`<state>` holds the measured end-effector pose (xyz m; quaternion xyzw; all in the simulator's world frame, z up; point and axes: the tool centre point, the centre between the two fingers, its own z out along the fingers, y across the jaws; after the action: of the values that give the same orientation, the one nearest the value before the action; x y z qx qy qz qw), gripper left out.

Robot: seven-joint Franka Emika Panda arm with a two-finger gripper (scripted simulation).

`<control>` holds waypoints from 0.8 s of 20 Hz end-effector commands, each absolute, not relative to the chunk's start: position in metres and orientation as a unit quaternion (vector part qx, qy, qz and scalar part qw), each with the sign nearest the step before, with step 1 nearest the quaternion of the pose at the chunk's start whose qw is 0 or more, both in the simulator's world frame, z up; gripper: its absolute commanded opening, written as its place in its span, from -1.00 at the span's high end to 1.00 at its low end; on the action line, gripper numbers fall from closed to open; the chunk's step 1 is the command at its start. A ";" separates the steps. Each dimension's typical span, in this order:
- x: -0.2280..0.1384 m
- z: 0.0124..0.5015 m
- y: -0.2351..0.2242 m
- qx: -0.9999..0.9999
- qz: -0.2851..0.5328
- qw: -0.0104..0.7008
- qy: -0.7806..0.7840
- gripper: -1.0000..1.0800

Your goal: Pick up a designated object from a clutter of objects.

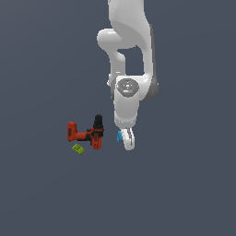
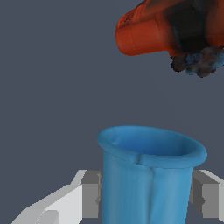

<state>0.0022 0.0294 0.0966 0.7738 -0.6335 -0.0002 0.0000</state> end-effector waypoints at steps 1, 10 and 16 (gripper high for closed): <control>0.009 0.118 0.024 0.774 0.000 0.000 -0.634 1.00; 0.036 0.205 0.000 0.774 0.000 0.000 -0.634 1.00; 0.055 0.262 -0.015 0.774 0.000 0.000 -0.634 1.00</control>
<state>0.0508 -0.0113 0.2467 0.7735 -0.6338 0.0001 -0.0002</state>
